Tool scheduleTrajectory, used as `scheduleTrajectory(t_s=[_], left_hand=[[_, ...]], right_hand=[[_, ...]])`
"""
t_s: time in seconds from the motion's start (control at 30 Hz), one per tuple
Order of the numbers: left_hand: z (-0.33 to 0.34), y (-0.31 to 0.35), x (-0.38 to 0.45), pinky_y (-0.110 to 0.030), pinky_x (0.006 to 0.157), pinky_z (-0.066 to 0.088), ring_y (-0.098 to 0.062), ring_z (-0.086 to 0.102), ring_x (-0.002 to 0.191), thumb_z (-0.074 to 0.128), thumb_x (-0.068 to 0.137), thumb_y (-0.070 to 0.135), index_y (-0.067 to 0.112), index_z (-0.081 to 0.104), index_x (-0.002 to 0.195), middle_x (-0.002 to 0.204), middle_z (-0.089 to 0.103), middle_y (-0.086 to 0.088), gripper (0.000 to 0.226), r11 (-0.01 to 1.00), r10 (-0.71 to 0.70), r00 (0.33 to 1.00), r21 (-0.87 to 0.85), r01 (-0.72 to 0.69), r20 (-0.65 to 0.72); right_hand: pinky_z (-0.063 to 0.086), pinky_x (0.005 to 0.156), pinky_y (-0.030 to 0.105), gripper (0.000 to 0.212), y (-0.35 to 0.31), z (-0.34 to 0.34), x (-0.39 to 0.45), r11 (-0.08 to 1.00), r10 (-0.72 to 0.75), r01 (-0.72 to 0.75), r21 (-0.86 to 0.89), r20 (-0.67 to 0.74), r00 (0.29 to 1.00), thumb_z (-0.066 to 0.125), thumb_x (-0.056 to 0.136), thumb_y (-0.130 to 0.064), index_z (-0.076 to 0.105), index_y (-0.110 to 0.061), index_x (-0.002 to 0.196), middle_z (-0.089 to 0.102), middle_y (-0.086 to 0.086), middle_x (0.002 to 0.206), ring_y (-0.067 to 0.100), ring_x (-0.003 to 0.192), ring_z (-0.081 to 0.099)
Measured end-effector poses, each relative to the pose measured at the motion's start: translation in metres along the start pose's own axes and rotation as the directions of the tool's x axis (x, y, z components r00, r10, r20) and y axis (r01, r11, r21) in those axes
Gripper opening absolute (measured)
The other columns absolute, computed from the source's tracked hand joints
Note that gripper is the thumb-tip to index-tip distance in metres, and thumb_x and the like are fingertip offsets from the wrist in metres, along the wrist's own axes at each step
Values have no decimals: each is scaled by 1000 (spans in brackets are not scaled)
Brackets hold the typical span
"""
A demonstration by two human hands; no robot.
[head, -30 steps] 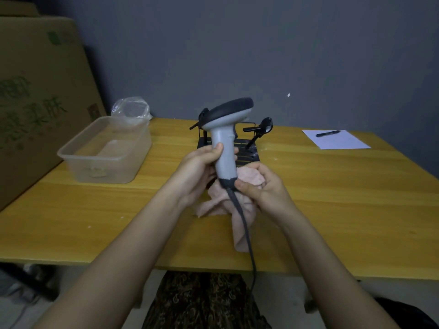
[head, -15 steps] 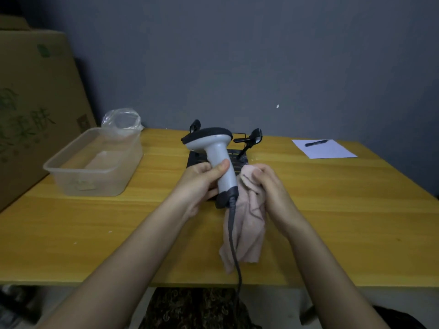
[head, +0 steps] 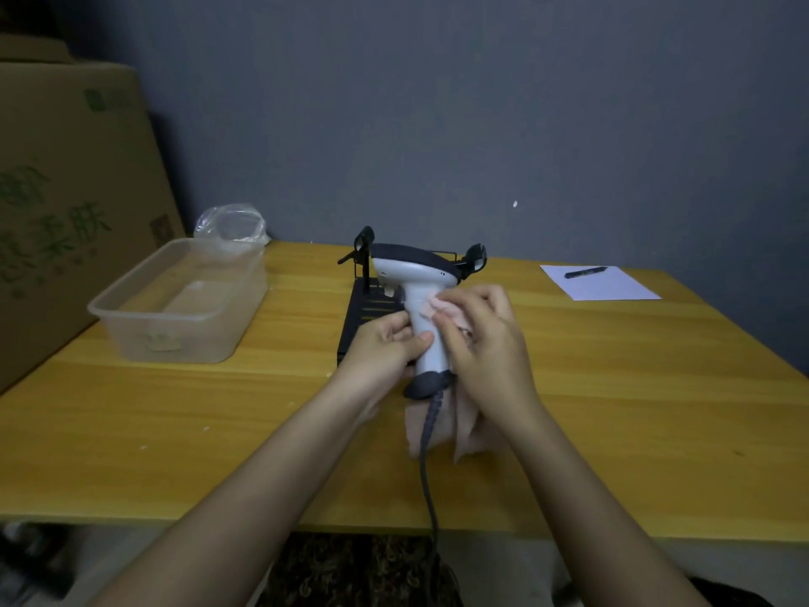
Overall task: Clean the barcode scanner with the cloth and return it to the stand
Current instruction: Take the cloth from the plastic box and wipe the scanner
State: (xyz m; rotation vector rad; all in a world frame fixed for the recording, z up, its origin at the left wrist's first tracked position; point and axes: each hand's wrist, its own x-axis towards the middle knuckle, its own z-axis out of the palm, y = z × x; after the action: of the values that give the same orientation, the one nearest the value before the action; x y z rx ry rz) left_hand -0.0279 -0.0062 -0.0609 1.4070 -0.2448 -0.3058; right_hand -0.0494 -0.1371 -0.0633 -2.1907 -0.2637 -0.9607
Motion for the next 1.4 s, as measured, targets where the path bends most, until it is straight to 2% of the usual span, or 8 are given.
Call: scheduleTrajectory(t_s=[0.17,0.3,0.43,0.57,0.77,1.0,1.2,1.4], left_hand=[[3,-3,2,-26,69,57,-16,70,86,63,84,3,8,63,119,102,72,-8,35,998,41,997,57,-37,-67],[4,-4,3,-28,70,59,-17,70,83,65,81,-1,7,63,116,99,72,-8,36,999,35,994,-9,-37,-104],[-1,-3,4,-23,65,59,-8,71,69,65,80,-5,6,62,118,94,72,-2,40,996,22,993,-87,-32,-116],[-3,-5,5,-21,60,58,-6,71,67,66,78,-4,5,59,122,98,72,0,45,989,-43,992,-148,25,-118],[-9,-6,7,-24,59,59,-15,72,71,66,79,-3,4,62,114,91,72,-6,36,952,-116,982,-297,68,-148],[-7,-6,6,-23,58,59,-17,68,74,63,84,2,2,64,102,88,70,-9,18,967,-128,968,-245,74,-214],[-3,-1,10,-23,52,57,-21,68,77,64,84,5,0,62,112,100,69,-14,28,976,-98,956,-213,39,-275],[2,1,10,-21,48,54,-18,64,73,59,88,6,3,61,102,96,66,-12,15,985,-97,950,-165,49,-298]], right_hand=[[49,61,35,14,4,-2,11,969,-171,162,-187,-31,985,63,88,-16,68,-11,101,57,11,98,24,83,57],[49,65,32,15,9,4,10,972,-168,168,-164,10,986,59,90,-12,67,-10,103,59,10,99,24,85,58],[43,78,10,19,17,-5,-8,998,-25,18,64,106,994,58,90,-7,68,-12,105,58,-1,101,0,92,55],[38,80,4,21,21,-11,-16,984,80,-103,144,158,984,58,88,-1,68,-15,101,57,-14,97,-12,94,52],[40,81,8,19,16,-7,-28,986,20,-50,162,181,983,56,89,0,69,-12,98,55,-5,100,-5,97,52],[45,78,19,16,11,-14,-30,992,-72,38,119,297,952,55,88,-7,68,-14,97,54,0,102,9,96,53],[39,91,31,14,11,5,-48,955,-262,291,-58,293,919,58,89,-16,70,-14,95,60,11,112,27,108,49],[36,90,20,16,14,3,-45,981,-177,187,-40,188,966,54,88,-16,70,-18,90,54,10,111,23,109,46]])
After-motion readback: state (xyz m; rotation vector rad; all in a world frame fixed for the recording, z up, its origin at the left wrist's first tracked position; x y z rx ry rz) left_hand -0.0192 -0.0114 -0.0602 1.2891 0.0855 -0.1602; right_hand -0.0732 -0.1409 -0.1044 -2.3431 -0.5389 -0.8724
